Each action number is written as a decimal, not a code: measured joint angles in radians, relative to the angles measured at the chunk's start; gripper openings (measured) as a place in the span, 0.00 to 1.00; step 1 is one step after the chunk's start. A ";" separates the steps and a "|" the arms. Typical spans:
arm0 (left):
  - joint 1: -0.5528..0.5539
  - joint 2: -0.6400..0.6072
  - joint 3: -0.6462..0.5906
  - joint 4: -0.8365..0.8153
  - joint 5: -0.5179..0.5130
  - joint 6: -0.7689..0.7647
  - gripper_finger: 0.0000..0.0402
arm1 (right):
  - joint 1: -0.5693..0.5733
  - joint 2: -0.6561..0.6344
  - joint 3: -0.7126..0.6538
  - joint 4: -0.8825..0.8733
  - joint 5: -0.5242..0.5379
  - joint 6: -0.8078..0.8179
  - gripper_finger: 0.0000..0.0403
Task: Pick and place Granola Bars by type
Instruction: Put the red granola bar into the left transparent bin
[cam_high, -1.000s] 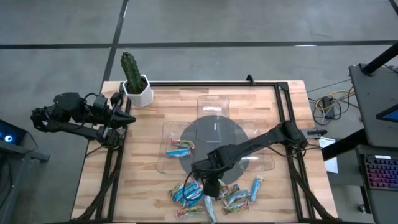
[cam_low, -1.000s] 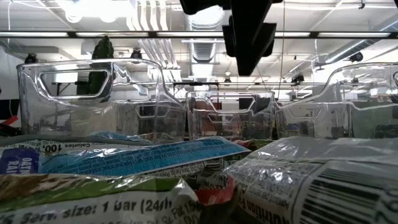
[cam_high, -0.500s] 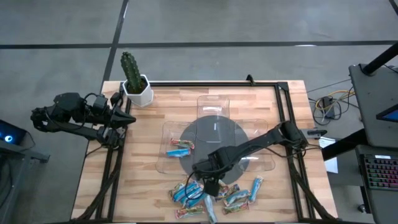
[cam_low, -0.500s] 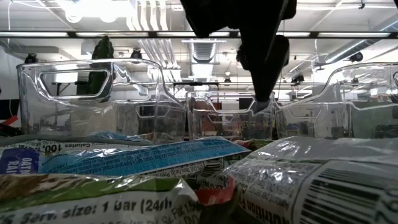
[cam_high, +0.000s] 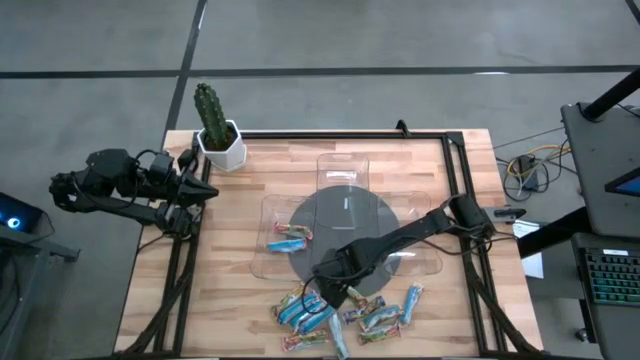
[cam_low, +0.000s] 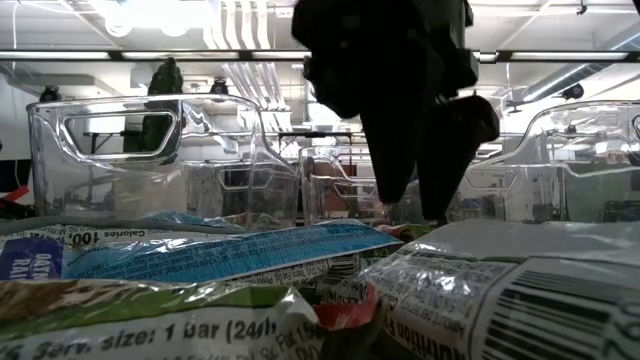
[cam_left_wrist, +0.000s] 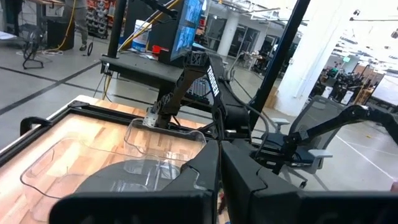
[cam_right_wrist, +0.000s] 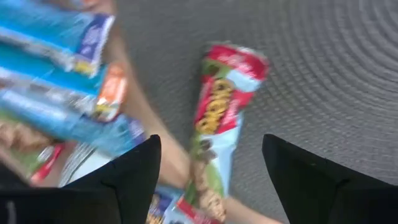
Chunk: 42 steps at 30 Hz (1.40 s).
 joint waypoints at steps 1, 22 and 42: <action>0.000 0.000 0.000 0.000 0.000 -0.002 0.00 | 0.000 0.000 -0.010 0.000 0.007 0.016 0.66; 0.000 0.000 0.000 0.000 -0.001 -0.006 0.00 | -0.002 0.001 -0.046 0.083 0.001 0.024 0.57; 0.000 0.000 0.000 0.000 -0.002 -0.001 0.00 | -0.002 -0.001 -0.139 0.140 -0.006 0.013 0.53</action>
